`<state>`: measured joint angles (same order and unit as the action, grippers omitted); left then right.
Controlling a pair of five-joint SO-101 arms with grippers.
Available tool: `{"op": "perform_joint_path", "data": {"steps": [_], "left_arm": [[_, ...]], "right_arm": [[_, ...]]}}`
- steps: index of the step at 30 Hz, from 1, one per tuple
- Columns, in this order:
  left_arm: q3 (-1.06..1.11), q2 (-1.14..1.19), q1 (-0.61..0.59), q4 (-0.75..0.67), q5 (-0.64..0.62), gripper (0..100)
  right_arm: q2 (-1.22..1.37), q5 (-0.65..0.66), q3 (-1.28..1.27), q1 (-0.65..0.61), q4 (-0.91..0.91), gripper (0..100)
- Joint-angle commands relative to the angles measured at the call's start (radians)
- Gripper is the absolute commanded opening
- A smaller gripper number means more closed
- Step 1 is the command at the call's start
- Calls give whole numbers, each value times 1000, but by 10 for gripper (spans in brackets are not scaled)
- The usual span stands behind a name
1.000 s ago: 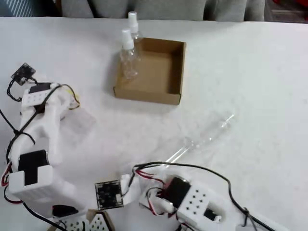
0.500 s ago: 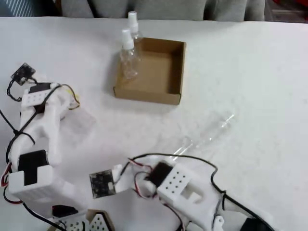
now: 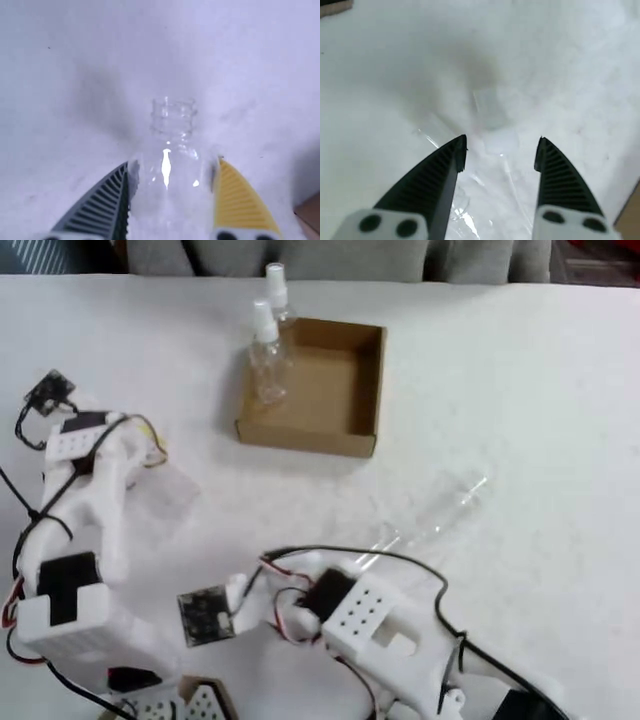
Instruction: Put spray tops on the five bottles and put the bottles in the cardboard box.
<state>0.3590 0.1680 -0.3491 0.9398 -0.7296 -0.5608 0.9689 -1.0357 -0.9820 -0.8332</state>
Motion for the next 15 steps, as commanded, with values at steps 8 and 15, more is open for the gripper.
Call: {"op": "perform_joint_path", "data": {"steps": [8, 15], "left_arm": [[-55, -2, 18, 9, -2, 26], [-54, -2, 16, 9, -2, 26]], "right_arm": [[163, 71, 46, 61, 96, 194], [255, 77, 75, 73, 119, 193]]}}
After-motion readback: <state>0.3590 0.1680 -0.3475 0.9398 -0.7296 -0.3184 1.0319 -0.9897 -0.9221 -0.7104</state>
